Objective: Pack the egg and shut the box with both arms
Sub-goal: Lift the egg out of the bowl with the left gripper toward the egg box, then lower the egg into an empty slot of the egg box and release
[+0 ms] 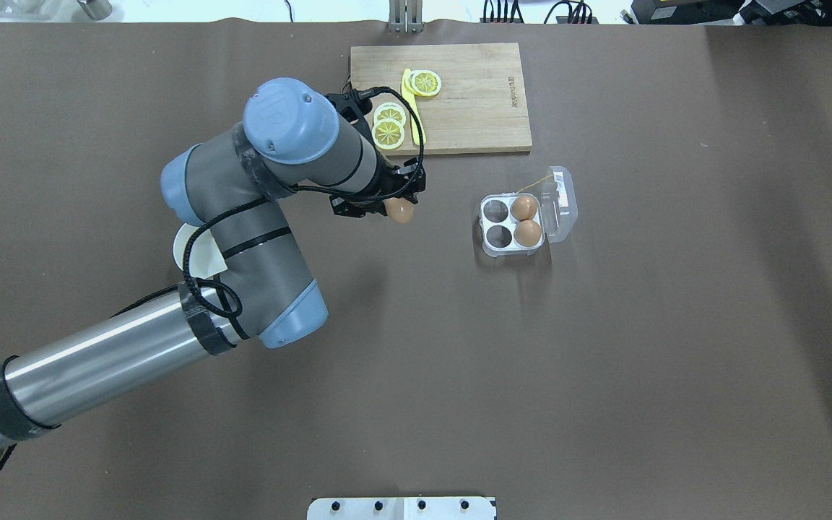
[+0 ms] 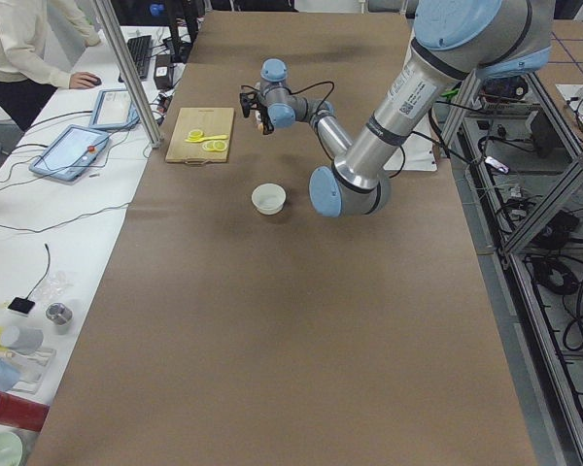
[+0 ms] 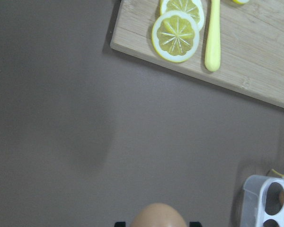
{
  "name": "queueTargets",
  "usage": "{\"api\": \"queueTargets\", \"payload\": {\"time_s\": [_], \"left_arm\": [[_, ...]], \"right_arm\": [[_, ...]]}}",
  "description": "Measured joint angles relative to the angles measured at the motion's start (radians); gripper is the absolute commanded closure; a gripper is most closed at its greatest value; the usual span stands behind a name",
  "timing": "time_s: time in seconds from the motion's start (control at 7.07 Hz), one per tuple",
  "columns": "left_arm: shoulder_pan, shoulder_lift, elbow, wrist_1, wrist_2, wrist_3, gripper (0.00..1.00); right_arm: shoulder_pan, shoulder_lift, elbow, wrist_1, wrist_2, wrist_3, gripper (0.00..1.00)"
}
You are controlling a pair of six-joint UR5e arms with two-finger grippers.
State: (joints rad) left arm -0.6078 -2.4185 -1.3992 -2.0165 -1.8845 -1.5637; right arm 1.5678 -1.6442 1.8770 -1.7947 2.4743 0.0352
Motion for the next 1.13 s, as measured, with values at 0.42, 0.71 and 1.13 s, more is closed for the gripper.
{"api": "queueTargets", "payload": {"time_s": [0.42,0.71,1.13], "left_arm": [[0.040,-0.068,0.134,-0.162,0.115,-0.035,1.00],[0.061,-0.117,0.192,-0.201,0.165,-0.041,1.00],[0.076,-0.145,0.231,-0.234,0.200,-0.043,1.00]], "right_arm": [[-0.002,0.001,0.004,0.000,0.000,0.000,0.00],[-0.004,0.000,0.011,0.000,0.000,0.000,0.00],[-0.005,-0.001,0.019,0.000,0.000,0.000,0.00]]}}
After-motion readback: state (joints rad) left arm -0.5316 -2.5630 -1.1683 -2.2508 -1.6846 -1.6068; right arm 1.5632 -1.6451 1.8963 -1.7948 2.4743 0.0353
